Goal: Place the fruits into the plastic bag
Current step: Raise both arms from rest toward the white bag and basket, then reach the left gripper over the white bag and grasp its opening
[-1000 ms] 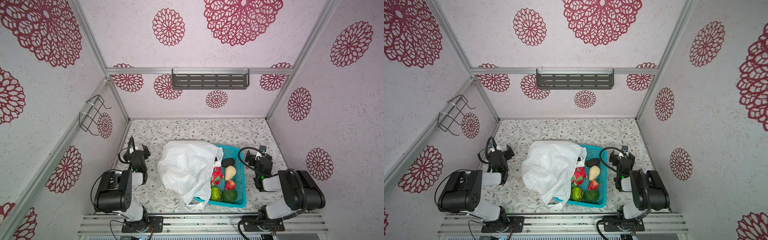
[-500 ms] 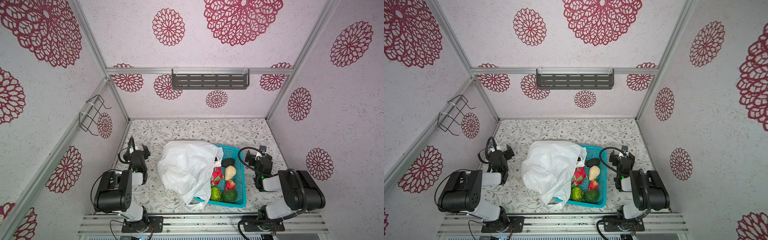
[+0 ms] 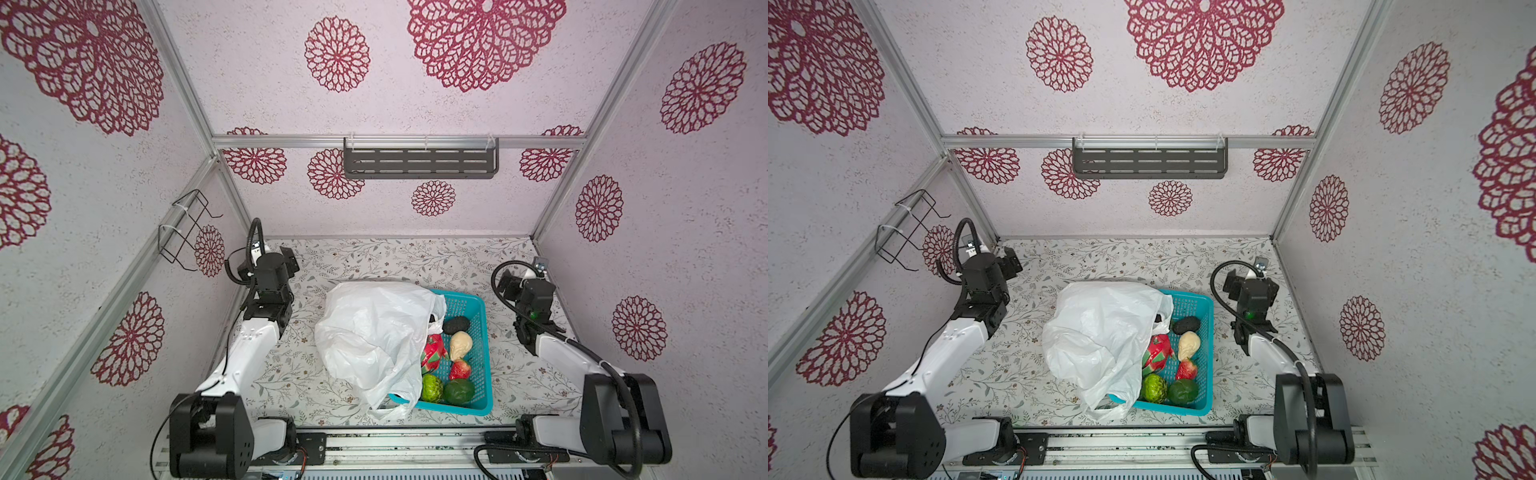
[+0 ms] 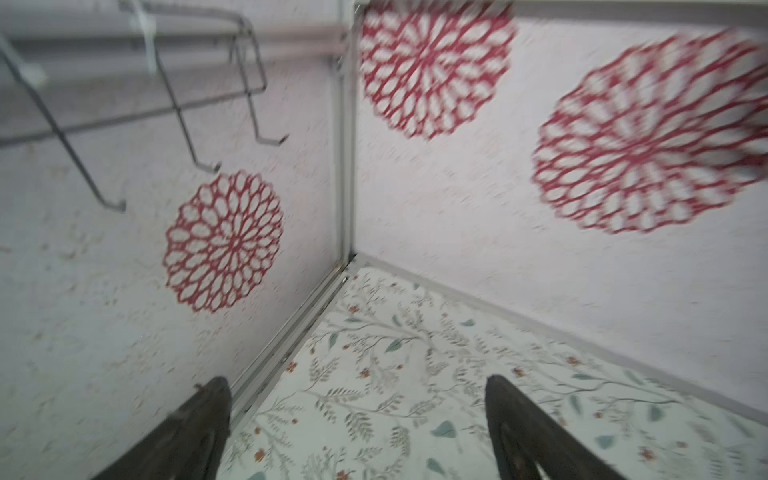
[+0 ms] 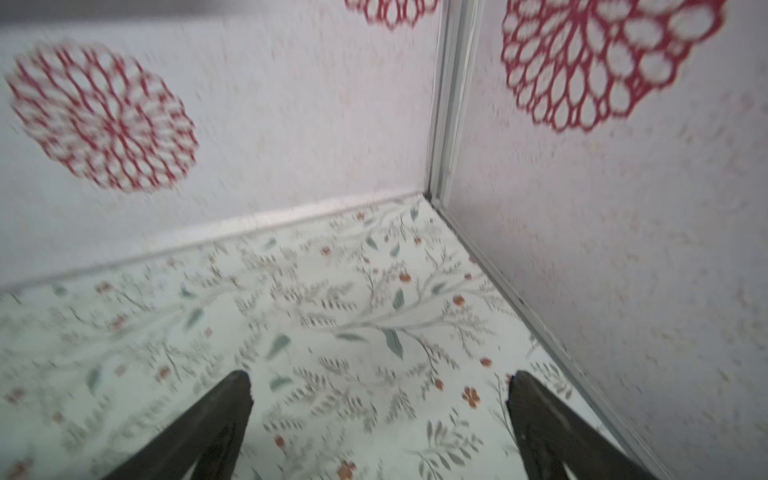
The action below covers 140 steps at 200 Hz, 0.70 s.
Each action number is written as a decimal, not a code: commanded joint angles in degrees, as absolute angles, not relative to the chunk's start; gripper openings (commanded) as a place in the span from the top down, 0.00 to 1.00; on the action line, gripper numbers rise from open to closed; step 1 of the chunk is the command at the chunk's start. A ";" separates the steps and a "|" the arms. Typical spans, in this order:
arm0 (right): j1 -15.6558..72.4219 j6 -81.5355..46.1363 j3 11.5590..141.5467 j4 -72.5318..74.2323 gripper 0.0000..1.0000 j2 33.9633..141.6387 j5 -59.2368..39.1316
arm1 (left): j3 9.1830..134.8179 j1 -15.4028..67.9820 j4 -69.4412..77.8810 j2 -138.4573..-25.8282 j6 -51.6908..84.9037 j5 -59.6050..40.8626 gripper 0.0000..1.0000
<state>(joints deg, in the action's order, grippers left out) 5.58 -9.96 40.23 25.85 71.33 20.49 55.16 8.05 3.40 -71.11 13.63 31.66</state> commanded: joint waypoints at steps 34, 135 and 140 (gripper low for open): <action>10.13 -21.26 51.77 -6.36 0.02 68.03 20.99 | 68.92 38.70 -27.01 -79.89 27.48 19.33 0.02; 9.73 -18.82 51.78 -8.97 0.01 67.30 15.57 | 106.05 59.18 -57.46 -114.31 22.25 30.67 0.02; 9.77 -18.57 51.70 -8.88 0.01 67.32 15.53 | 105.80 59.20 -57.59 -114.50 22.52 30.76 0.00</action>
